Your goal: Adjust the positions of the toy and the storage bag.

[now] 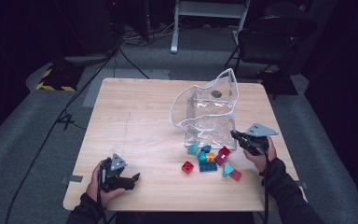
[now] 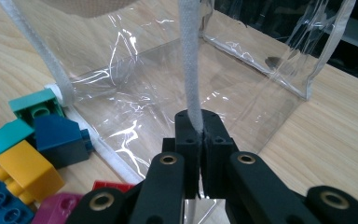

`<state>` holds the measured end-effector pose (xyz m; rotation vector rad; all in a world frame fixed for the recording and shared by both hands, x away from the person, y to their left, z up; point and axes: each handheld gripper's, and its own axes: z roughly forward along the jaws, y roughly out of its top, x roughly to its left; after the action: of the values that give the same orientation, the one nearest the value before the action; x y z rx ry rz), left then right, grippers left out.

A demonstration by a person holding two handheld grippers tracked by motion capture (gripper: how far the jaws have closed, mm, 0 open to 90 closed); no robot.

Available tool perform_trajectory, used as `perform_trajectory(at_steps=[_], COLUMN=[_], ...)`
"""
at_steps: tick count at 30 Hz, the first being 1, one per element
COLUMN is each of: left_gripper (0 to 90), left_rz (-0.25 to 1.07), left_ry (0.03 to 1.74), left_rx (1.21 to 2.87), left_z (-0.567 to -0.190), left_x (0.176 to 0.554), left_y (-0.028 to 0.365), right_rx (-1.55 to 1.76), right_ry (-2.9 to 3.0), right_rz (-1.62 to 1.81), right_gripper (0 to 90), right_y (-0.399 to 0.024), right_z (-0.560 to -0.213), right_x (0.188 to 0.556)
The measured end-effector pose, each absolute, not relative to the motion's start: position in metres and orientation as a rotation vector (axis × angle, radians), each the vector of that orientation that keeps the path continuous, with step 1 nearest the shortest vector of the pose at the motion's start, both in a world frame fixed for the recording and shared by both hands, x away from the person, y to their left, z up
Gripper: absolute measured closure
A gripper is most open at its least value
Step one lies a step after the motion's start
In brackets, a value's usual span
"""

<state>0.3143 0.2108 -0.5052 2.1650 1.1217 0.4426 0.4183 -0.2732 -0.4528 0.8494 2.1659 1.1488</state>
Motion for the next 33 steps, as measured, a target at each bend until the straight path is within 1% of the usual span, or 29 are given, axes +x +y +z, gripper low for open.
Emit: perform_trajectory(at_steps=[3,5,8,9,11,13,16,17,18,23,33], left_gripper=[12.1,12.1,12.1,12.1,12.1,12.1,12.0,12.1,12.1,12.0,12.0], left_rz=[0.442,0.445,0.45,0.45,0.451,0.451,0.452,0.454,0.456,0.453,0.442], left_ry=[1.124,1.123,1.12,1.12,1.12,1.12,1.121,1.12,1.12,1.121,1.126], left_rx=[2.161,2.162,2.163,2.163,2.162,2.162,2.161,2.163,2.163,2.162,2.16], left_z=[-0.505,-0.505,-0.505,-0.505,-0.505,-0.505,-0.505,-0.505,-0.505,-0.505,-0.505], left_x=[0.314,0.314,0.314,0.314,0.314,0.313,0.313,0.313,0.313,0.313,0.314], left_y=[0.21,0.21,0.21,0.21,0.21,0.21,0.21,0.21,0.21,0.21,0.21], right_rx=[0.838,0.867,0.868,0.872,0.871,0.874,0.887,0.882,0.882,0.846,0.797], right_ry=[2.164,2.158,2.158,2.175,2.182,2.199,2.235,2.267,2.267,2.321,2.436], right_rz=[1.148,1.198,1.207,1.201,1.201,1.206,1.204,1.205,1.205,1.25,1.211], right_gripper=[86.7,76.1,72.8,67.8,66.9,64.0,57.7,52.4,52.4,40.8,34.3], right_y=[-0.278,-0.287,-0.293,-0.299,-0.302,-0.307,-0.313,-0.314,-0.314,-0.314,-0.301], right_z=[-0.453,-0.451,-0.451,-0.454,-0.455,-0.461,-0.467,-0.47,-0.47,-0.476,-0.493], right_x=[0.411,0.403,0.396,0.388,0.384,0.374,0.363,0.356,0.356,0.338,0.332])
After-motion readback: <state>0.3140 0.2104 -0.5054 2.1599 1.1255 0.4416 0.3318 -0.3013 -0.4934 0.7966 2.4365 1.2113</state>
